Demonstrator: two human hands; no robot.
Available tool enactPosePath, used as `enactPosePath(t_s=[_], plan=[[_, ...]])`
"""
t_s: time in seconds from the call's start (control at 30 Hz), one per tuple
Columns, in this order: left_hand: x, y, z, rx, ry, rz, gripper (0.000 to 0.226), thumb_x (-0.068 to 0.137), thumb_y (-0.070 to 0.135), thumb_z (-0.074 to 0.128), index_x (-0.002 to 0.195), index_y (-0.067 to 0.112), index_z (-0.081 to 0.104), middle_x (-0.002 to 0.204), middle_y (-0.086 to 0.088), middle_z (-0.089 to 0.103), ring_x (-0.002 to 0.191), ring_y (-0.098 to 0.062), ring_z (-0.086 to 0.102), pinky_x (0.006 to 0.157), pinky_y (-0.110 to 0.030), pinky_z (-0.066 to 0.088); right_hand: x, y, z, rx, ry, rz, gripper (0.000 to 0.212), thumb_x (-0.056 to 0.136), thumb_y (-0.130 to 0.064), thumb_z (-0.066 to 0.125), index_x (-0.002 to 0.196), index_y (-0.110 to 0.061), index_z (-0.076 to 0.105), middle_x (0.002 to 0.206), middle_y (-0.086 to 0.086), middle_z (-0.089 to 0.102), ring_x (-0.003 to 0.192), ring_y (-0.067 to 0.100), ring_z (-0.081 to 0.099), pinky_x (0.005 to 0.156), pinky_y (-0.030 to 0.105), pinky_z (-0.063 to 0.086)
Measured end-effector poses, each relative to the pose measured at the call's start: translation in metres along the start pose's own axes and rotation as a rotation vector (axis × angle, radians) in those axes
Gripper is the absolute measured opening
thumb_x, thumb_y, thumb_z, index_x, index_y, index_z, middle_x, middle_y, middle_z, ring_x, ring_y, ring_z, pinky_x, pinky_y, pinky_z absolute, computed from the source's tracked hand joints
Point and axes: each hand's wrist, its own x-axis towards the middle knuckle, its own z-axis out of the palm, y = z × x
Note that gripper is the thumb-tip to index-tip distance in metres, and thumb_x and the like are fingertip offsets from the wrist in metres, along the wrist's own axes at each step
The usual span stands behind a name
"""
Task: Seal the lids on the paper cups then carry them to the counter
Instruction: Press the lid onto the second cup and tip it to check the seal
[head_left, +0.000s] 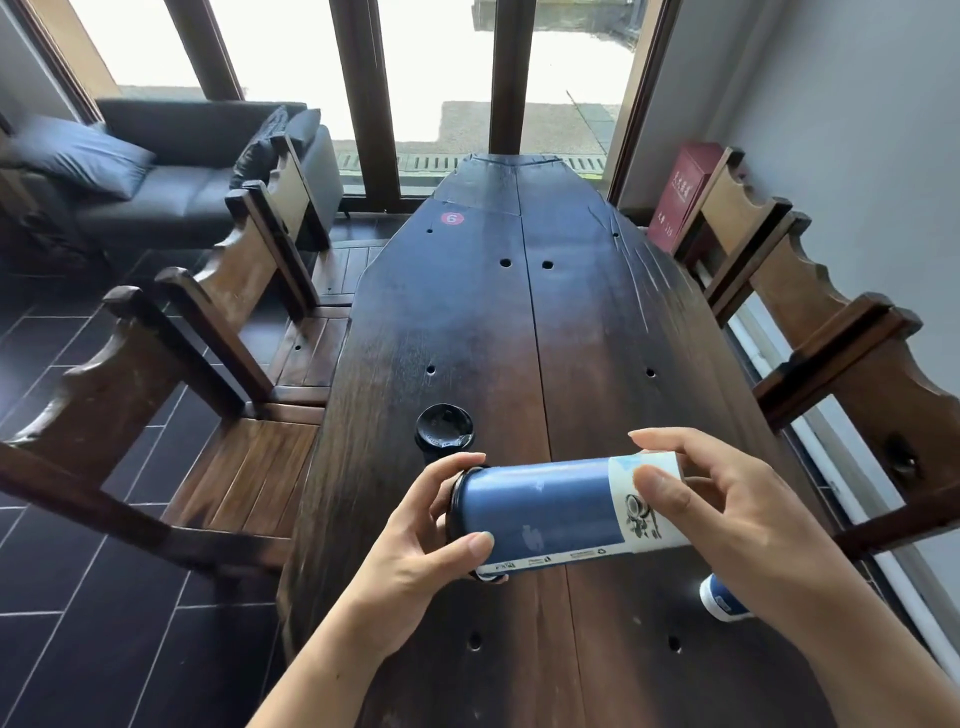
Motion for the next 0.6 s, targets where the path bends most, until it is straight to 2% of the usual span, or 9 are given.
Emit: enactPosePath(t_s=[0.07,0.17,0.3,0.37,0.4,0.47,0.53,0.6], plan=[[-0.001,0.001,0.001,0.020,-0.015,0.020,0.081,0.078,0.032,0.089,0.145,0.021,0.046,0.142,-0.013,0.057,0.121,-0.029,0.059,0.092,-0.048,0.057,0.002,0.000,0.000,-0.003,0.005,0.018,0.069,0.065,-0.086,0.047,0.120,-0.047,0.063,0.098,-0.018,0.075,0.094,-0.008,0.068,0.077,0.017,0.051],[-0.001,0.001,0.002,0.034,-0.039,0.021,0.081,0.079,0.027,0.089,0.146,0.018,0.043,0.145,-0.013,0.054,0.125,-0.028,0.059,0.094,-0.043,0.055,0.004,0.002,0.001,-0.020,0.002,0.050,0.066,0.065,-0.085,0.048,0.118,-0.047,0.064,0.095,-0.020,0.074,0.092,-0.009,0.067,0.074,0.017,0.050],[-0.002,-0.002,0.003,0.026,-0.042,0.020,0.080,0.079,0.023,0.087,0.147,0.023,0.045,0.147,-0.009,0.053,0.131,-0.032,0.055,0.100,-0.051,0.053,0.006,0.000,0.004,-0.046,0.012,0.041,0.049,0.075,-0.074,0.054,0.110,-0.042,0.068,0.087,-0.008,0.075,0.082,0.006,0.070,0.072,0.028,0.054],[-0.001,-0.001,0.002,-0.023,-0.045,-0.005,0.083,0.078,0.020,0.083,0.150,0.030,0.044,0.150,-0.007,0.052,0.135,-0.031,0.053,0.103,-0.063,0.050,0.005,-0.003,0.005,-0.063,0.018,0.002,0.045,0.077,-0.071,0.057,0.105,-0.039,0.069,0.080,-0.005,0.073,0.075,0.012,0.068,0.069,0.029,0.055],[0.000,0.002,0.002,-0.076,-0.037,-0.040,0.083,0.076,0.023,0.084,0.149,0.035,0.046,0.150,-0.007,0.053,0.134,-0.031,0.054,0.101,-0.069,0.049,0.004,-0.005,0.005,-0.067,0.018,-0.019,0.042,0.079,-0.071,0.060,0.105,-0.039,0.069,0.079,-0.006,0.072,0.074,0.012,0.067,0.066,0.026,0.054],[0.002,0.009,0.003,-0.188,-0.016,-0.129,0.086,0.069,0.042,0.091,0.145,0.040,0.051,0.149,-0.007,0.055,0.128,-0.033,0.059,0.093,-0.070,0.051,0.002,-0.009,0.006,-0.074,0.008,-0.057,0.037,0.082,-0.068,0.066,0.105,-0.040,0.070,0.084,-0.014,0.072,0.076,0.009,0.067,0.063,0.018,0.048],[0.005,0.016,0.003,-0.221,-0.013,-0.197,0.092,0.064,0.058,0.090,0.145,0.038,0.051,0.146,-0.008,0.056,0.118,-0.038,0.064,0.081,-0.064,0.060,-0.001,-0.013,0.006,-0.085,0.005,-0.093,0.033,0.082,-0.063,0.068,0.106,-0.040,0.070,0.092,-0.022,0.071,0.084,0.005,0.068,0.067,0.013,0.046],[0.007,0.021,0.004,-0.175,-0.035,-0.240,0.088,0.066,0.064,0.086,0.143,0.035,0.053,0.145,-0.011,0.057,0.105,-0.044,0.069,0.067,-0.051,0.064,-0.002,-0.015,0.007,-0.091,0.007,-0.126,0.033,0.079,-0.058,0.065,0.107,-0.040,0.070,0.098,-0.028,0.070,0.093,0.001,0.067,0.072,0.011,0.046]])
